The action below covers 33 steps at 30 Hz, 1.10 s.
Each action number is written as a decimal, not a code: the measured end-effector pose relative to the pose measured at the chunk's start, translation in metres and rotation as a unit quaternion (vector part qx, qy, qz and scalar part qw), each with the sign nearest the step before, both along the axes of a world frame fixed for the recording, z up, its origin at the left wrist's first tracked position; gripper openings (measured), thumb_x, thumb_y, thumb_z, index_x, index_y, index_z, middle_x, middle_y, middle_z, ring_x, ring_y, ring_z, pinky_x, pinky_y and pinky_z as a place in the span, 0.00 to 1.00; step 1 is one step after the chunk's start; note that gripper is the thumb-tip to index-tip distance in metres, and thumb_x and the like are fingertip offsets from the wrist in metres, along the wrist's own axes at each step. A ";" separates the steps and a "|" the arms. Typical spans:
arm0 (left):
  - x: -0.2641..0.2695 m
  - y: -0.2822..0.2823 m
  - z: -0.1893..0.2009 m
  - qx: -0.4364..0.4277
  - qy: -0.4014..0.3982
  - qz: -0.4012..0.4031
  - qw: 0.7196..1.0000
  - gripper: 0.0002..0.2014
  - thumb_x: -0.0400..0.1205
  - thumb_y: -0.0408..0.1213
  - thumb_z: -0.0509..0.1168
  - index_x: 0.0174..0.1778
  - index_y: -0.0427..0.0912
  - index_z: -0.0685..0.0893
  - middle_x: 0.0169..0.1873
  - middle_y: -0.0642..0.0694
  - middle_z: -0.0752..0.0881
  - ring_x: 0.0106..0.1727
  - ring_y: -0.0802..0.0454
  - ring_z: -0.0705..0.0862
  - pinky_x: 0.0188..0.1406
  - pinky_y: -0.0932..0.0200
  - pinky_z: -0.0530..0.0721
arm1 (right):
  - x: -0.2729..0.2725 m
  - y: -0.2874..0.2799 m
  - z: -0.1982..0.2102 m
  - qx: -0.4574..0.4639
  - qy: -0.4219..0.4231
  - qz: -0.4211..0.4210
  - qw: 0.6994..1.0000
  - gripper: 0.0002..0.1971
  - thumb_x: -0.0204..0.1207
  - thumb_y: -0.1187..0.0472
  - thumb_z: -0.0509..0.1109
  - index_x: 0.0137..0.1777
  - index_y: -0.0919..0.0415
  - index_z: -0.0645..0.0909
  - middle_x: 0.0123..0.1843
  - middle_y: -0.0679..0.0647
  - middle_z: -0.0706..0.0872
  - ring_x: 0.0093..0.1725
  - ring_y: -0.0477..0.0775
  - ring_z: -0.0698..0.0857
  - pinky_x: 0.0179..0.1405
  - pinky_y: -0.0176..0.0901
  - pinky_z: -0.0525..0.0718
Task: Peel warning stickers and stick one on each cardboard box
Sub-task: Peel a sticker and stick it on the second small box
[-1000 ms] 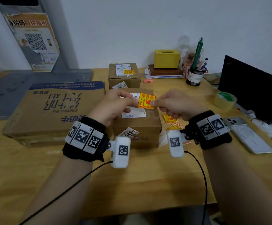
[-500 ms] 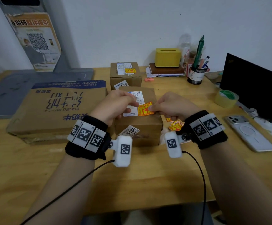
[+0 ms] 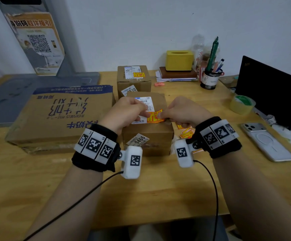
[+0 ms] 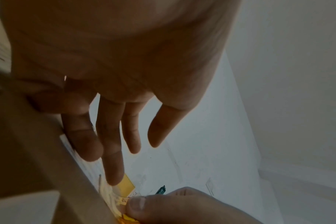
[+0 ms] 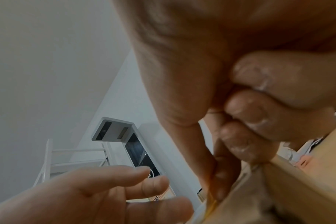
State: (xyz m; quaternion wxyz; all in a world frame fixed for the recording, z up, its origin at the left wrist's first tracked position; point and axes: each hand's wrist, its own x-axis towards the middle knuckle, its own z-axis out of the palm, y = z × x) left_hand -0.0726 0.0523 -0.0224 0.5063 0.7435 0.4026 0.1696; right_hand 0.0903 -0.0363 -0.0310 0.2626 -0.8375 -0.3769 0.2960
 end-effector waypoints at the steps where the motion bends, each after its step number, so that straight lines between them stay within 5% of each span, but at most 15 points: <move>1: 0.000 0.000 0.000 0.001 0.006 -0.008 1.000 0.07 0.86 0.46 0.65 0.54 0.49 0.85 0.44 0.56 0.93 0.46 0.55 0.83 0.31 0.59 0.71 | -0.001 0.000 0.001 -0.002 -0.004 0.003 1.000 0.18 0.76 0.51 0.80 0.42 0.68 0.88 0.33 0.60 0.75 0.23 0.53 0.68 0.19 0.38 0.63; 7: 0.002 0.001 0.004 0.005 0.042 -0.027 0.999 0.13 0.85 0.50 0.65 0.60 0.48 0.84 0.45 0.57 0.94 0.52 0.55 0.85 0.33 0.58 0.73 | -0.003 0.001 0.005 -0.011 -0.031 0.007 0.999 0.17 0.76 0.50 0.79 0.42 0.67 0.89 0.29 0.60 0.76 0.22 0.55 0.69 0.20 0.40 0.66; 16: 0.001 -0.001 0.002 0.029 0.055 -0.037 0.997 0.12 0.85 0.52 0.63 0.50 0.51 0.89 0.49 0.56 0.93 0.56 0.53 0.84 0.38 0.56 0.72 | -0.013 -0.002 0.012 -0.019 -0.112 0.011 0.994 0.19 0.74 0.48 0.80 0.32 0.59 0.78 0.07 0.44 0.69 0.07 0.43 0.66 0.15 0.34 0.63; 22: -0.001 -0.001 0.002 0.028 0.056 -0.036 0.997 0.13 0.86 0.51 0.63 0.55 0.50 0.88 0.46 0.58 0.93 0.54 0.55 0.84 0.38 0.56 0.72 | -0.017 -0.004 0.016 -0.026 -0.172 0.010 0.985 0.22 0.72 0.42 0.80 0.31 0.54 0.75 0.07 0.43 0.70 0.20 0.48 0.73 0.21 0.39 0.67; 28: -0.001 -0.001 0.000 0.026 0.047 -0.031 0.998 0.12 0.84 0.52 0.64 0.48 0.50 0.89 0.50 0.54 0.93 0.55 0.52 0.84 0.38 0.56 0.73 | -0.009 -0.010 0.012 -0.011 -0.124 -0.005 0.992 0.23 0.75 0.38 0.74 0.35 0.59 0.89 0.18 0.49 0.81 0.14 0.49 0.74 0.22 0.39 0.74; 33: -0.001 -0.001 -0.003 0.011 0.009 -0.017 1.000 0.08 0.85 0.48 0.65 0.47 0.50 0.86 0.47 0.54 0.93 0.53 0.54 0.85 0.41 0.55 0.74 | -0.001 -0.027 0.014 0.042 -0.159 -0.033 0.986 0.25 0.82 0.37 0.67 0.47 0.59 0.92 0.35 0.59 0.93 0.27 0.54 0.85 0.30 0.47 0.82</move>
